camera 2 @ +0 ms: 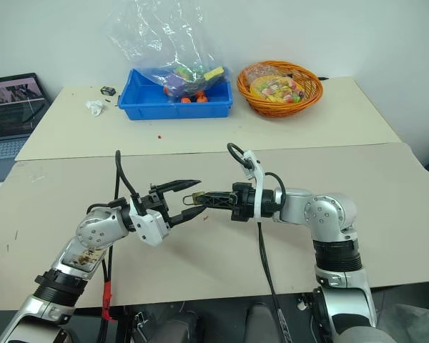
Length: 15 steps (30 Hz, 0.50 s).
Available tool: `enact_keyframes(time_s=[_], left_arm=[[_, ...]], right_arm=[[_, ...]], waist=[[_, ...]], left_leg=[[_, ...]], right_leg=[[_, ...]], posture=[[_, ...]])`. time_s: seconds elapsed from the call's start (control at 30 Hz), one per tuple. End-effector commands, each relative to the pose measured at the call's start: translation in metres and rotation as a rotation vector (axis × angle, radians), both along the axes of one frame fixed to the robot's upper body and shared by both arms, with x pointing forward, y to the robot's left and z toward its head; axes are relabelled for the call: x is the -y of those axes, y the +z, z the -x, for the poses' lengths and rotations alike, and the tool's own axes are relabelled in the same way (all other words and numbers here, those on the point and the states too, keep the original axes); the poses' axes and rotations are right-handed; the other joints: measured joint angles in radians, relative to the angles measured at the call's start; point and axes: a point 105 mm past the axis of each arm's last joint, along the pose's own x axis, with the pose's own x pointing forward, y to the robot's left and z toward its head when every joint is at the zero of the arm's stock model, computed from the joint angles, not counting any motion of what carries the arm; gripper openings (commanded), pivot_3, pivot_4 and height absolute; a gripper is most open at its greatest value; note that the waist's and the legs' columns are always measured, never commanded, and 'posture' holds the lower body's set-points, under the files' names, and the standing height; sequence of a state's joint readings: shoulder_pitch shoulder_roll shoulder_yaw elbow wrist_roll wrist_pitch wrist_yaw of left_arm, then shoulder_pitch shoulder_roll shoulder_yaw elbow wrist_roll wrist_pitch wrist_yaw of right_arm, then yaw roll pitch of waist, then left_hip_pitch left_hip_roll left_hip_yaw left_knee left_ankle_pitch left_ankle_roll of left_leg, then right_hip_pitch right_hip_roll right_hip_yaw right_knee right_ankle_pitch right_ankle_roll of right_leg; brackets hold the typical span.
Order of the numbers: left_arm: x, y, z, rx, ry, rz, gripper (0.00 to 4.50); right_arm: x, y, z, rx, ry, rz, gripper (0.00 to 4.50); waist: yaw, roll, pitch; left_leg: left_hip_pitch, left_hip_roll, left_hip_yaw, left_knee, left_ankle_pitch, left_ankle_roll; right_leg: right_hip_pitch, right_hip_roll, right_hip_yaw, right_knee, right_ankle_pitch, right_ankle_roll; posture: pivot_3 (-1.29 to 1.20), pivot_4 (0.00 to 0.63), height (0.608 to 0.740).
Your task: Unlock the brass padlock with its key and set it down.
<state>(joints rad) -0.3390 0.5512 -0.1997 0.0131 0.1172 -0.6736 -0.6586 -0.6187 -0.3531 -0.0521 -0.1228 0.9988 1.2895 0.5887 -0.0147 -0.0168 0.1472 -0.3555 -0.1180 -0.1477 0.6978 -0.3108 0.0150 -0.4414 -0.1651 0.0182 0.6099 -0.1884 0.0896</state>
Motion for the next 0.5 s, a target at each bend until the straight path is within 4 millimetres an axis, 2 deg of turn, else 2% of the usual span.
enact_keyframes(time_s=[0.03,0.2,0.33,0.5], left_arm=[[0.000,0.007,0.002,0.036,-0.002,0.002,4.50],[0.000,0.007,0.002,0.032,-0.002,-0.004,4.50],[-0.005,0.008,0.006,-0.049,-0.005,0.030,4.50],[-0.014,0.024,0.017,-0.107,-0.006,0.084,4.50]], right_arm=[[-0.004,0.013,0.006,0.049,0.033,-0.031,0.14],[-0.003,0.013,0.004,0.046,0.026,-0.032,0.14],[0.001,0.010,-0.001,0.041,-0.002,-0.020,0.14],[0.010,0.009,-0.008,0.037,-0.045,-0.014,0.14]], waist=[[0.001,0.000,0.000],[0.000,0.000,0.000],[0.000,0.000,0.000],[0.000,0.000,0.000]], left_leg=[[0.000,0.000,0.000,0.000,0.000,0.000],[0.000,0.000,0.000,0.000,0.000,0.000],[0.000,0.000,0.000,0.000,0.000,0.000],[0.000,0.000,0.000,0.000,0.000,0.000]], right_leg=[[0.000,0.000,0.000,0.000,0.000,0.000],[0.000,0.000,0.000,0.000,0.000,0.000],[0.000,0.000,0.000,0.000,0.000,0.000],[-0.001,0.000,0.000,0.000,0.000,0.000]], posture=[[0.00,0.150,0.740],[0.00,0.150,0.740],[0.00,0.150,0.740],[0.00,0.150,0.740]])
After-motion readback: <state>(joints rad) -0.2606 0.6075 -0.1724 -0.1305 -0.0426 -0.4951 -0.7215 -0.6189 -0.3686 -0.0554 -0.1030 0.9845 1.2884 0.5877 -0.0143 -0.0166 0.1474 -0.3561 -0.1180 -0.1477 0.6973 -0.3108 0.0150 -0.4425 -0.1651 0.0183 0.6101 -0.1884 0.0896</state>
